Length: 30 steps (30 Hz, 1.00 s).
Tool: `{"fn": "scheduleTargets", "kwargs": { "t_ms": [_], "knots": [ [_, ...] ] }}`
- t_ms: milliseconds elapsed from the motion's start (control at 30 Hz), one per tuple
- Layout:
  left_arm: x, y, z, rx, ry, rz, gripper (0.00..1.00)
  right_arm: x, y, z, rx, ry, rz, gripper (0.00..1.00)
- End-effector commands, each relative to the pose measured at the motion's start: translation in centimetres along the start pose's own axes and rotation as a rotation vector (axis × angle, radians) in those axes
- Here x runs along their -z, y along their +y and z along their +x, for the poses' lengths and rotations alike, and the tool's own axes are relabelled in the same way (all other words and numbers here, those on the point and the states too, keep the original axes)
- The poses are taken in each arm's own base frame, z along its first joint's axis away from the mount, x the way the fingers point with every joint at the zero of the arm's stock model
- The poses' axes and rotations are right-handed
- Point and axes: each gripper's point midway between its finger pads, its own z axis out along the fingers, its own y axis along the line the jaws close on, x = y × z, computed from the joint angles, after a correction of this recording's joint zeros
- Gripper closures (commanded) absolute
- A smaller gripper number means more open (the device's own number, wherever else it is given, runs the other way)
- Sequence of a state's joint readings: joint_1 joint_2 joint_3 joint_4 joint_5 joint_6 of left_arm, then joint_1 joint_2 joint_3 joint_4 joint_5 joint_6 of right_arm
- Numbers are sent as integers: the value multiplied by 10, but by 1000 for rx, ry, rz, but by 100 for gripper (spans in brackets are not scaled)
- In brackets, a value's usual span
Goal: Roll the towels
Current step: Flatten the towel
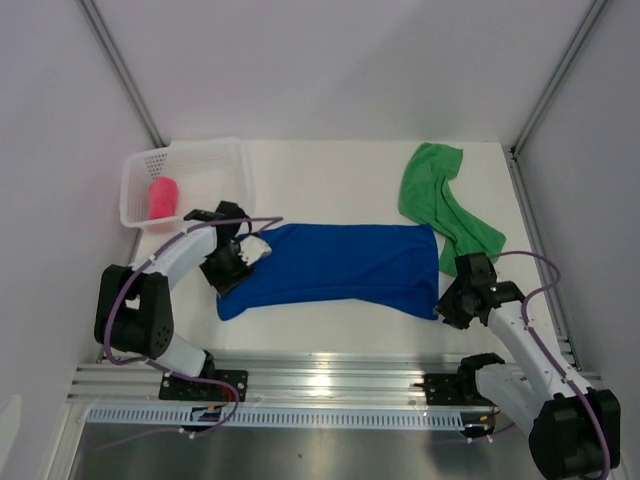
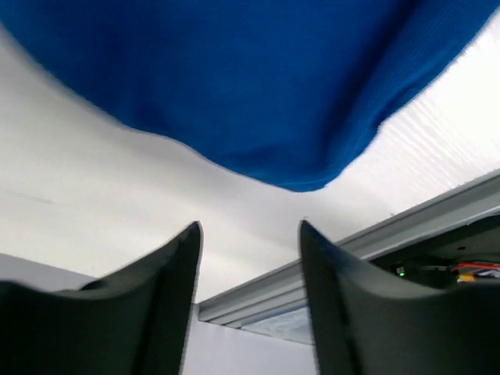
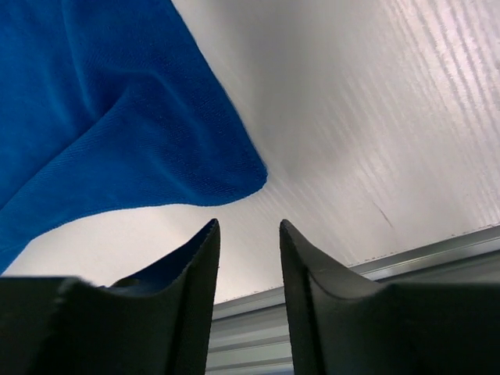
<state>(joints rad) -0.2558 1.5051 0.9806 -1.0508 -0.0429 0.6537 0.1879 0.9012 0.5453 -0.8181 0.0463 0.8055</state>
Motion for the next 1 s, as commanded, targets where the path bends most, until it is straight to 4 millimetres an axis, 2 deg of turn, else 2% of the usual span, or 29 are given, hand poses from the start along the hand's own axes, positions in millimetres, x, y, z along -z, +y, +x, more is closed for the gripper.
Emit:
{"fn": "scheduleTargets", "kwargs": {
  "t_ms": [0, 33, 67, 100, 200, 233, 267, 300, 333, 367, 400, 467, 500, 533, 567, 600, 667, 767, 867, 900, 967],
  "knots": [
    [44, 66, -40, 210, -223, -178, 47, -2, 17, -4, -36, -8, -56, 62],
    [59, 80, -54, 233, -277, -200, 50, -2, 18, -4, -31, -5, -59, 63],
    [66, 84, -62, 234, -311, -207, 51, -3, 19, -4, -19, -7, -58, 66],
    [89, 89, -87, 209, -412, -196, 51, -5, 17, -3, -14, 0, -45, 67],
    [100, 68, -122, 131, -496, -68, 51, -6, 14, -4, 6, 0, -30, 69],
    [120, 68, -142, 94, -556, -74, 52, -5, 13, -3, 9, 2, -28, 70],
    [118, 65, -153, 84, -571, -39, 52, -5, 13, -3, 7, -3, -25, 70],
    [127, 62, -169, 67, -629, -3, 52, -5, 11, -4, 6, -10, -20, 70],
    [135, 68, -185, 67, -674, -16, 52, -5, 12, -4, 5, -14, -23, 70],
    [126, 77, -199, 117, -668, 2, 52, -5, 12, -5, 2, -19, -22, 70],
    [119, 88, -204, 157, -647, -22, 52, -4, 12, -7, 5, -24, -22, 70],
    [125, 118, -222, 264, -650, -88, 53, -4, 10, -7, 8, -24, -10, 71],
    [95, 128, -227, 301, -582, -83, 54, -3, 10, -7, 13, -24, -8, 71],
    [87, 139, -228, 334, -552, -117, 55, -3, 10, -7, 16, -23, -11, 71],
    [96, 153, -238, 345, -583, -158, 55, -4, 10, -6, 15, -20, -8, 71],
    [84, 160, -243, 350, -568, -165, 55, -5, 9, -6, 15, -18, -7, 72],
    [85, 177, -250, 349, -584, -236, 55, -5, 10, -5, 18, -13, -7, 73],
    [88, 189, -250, 338, -571, -309, 55, -5, 10, -4, 15, -8, -4, 73],
    [95, 191, -246, 321, -574, -344, 55, -6, 9, -4, 18, -10, -4, 73],
    [90, 188, -244, 319, -564, -339, 55, -6, 9, -5, 21, -12, -3, 73],
    [101, 184, -241, 299, -582, -348, 55, -8, 9, -4, 25, -6, 1, 73]
  ]
}}
